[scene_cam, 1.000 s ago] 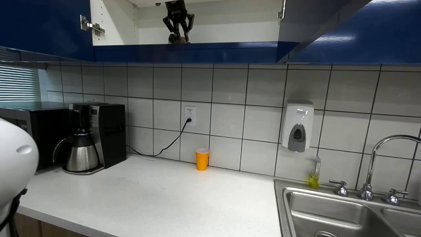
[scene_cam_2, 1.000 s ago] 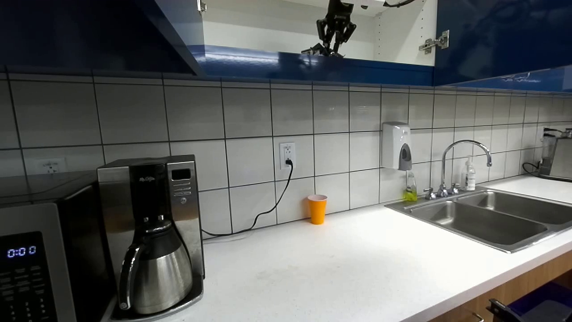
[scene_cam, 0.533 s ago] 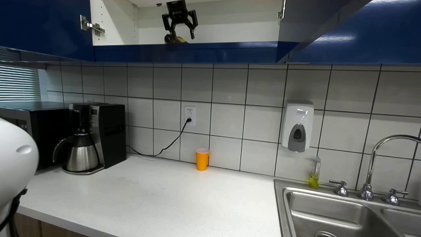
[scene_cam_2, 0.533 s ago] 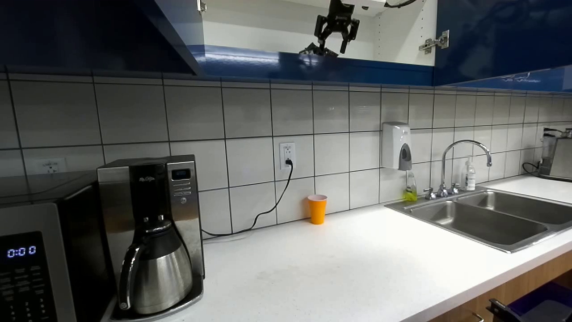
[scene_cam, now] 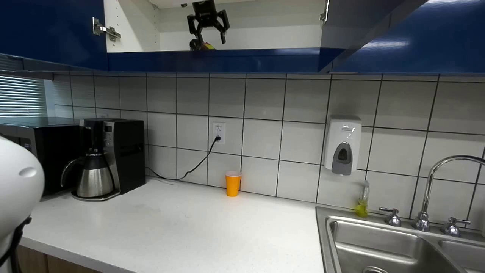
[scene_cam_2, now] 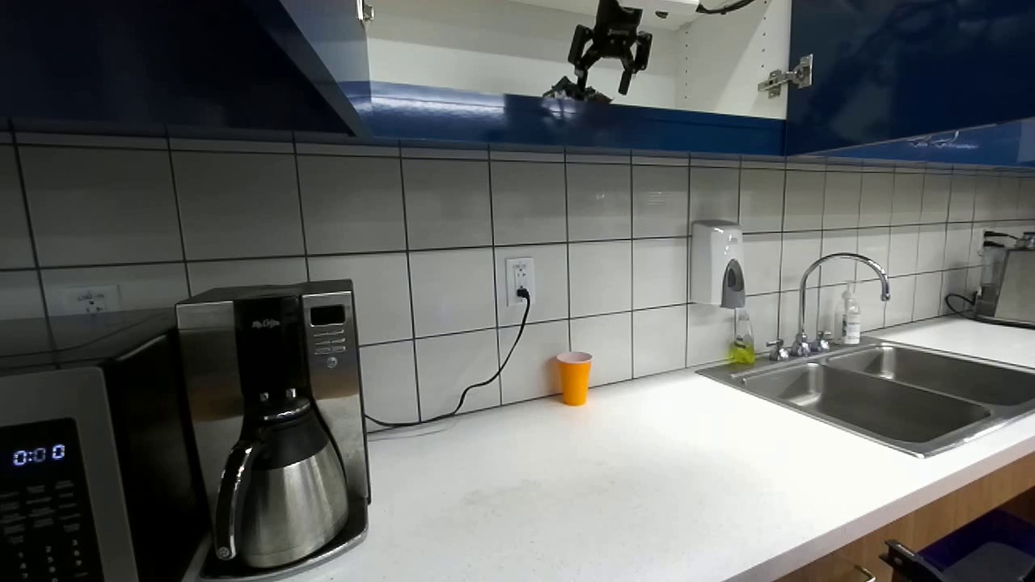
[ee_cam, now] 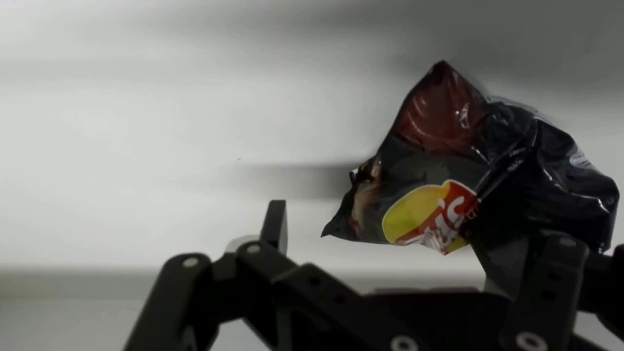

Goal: Put the black packet inside the cabinet

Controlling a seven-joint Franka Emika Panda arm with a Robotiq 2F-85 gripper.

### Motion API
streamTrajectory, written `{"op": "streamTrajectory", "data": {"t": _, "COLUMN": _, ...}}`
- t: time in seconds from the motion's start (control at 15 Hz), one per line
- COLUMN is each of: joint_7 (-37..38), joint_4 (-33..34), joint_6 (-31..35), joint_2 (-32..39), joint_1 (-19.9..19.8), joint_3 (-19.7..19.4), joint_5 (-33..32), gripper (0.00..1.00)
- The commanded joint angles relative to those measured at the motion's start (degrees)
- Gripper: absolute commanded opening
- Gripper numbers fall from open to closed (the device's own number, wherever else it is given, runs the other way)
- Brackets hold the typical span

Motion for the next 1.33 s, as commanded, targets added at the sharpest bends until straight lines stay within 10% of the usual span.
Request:
{"op": "streamTrajectory", "data": {"t": 0.0, "joint_7": -1.01, "joint_4": 0.19, "joint_6": 0.87, "joint_2": -0.5, "joint_1": -0.03, "joint_3": -0.08, "joint_5": -0.88, "gripper": 1.0}}
{"op": "streamTrajectory", "data": {"t": 1.27, "joint_7": -0.43, "joint_4": -4.39, "joint_6": 1.19, "joint_2": -7.07, "joint_1": 0.81, "joint_3": 0.66, "joint_5": -0.6, "gripper": 1.0}}
